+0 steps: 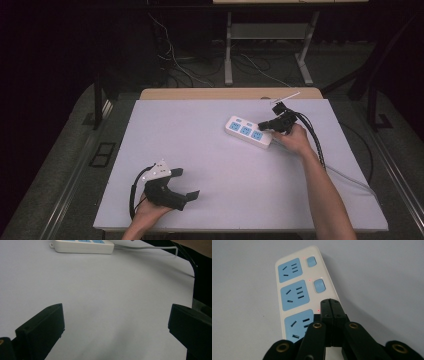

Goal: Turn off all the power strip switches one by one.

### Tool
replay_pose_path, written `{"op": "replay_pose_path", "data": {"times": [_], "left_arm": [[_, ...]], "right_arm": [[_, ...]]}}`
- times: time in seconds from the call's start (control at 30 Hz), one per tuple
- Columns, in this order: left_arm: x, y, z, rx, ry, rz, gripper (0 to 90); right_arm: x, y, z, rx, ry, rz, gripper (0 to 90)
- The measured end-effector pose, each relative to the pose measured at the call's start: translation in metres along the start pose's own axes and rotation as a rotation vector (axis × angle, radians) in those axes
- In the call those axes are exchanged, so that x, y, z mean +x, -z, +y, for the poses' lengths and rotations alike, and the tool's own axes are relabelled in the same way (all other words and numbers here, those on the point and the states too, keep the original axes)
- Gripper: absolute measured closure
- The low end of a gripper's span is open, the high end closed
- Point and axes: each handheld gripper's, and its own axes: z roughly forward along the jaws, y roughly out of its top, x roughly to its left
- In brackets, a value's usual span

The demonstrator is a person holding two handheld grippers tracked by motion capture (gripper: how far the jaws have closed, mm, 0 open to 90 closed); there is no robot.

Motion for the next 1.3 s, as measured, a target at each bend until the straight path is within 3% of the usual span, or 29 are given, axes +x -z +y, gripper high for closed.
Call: {"op": "replay_pose_path", "data": {"times": [0.47, 0.8, 0.93, 1.03, 1.3], "left_arm": [[0.002, -0.001, 0.000, 0.006, -0.001, 0.000, 0.0], [0.002, -0.001, 0.000, 0.009, 0.002, 0.001, 0.0], [0.002, -0.001, 0.000, 0.010, 0.002, 0.000, 0.0], [0.002, -0.001, 0.000, 0.009, 0.002, 0.001, 0.0], [0.002, 0.000, 0.000, 0.006, 0.003, 0.002, 0.0]], "right_arm": [[-0.001, 0.000, 0.000, -0.005, 0.014, 0.006, 90.0], [-0.003, 0.000, 0.001, 0.000, -0.007, 0.017, 90.0], [-0.001, 0.003, 0.004, -0.011, -0.005, 0.014, 90.0], [0.003, 0.003, 0.006, 0.014, 0.017, -0.005, 90.0], [0.008, 0.003, 0.012, 0.019, 0.027, 0.008, 90.0]]}}
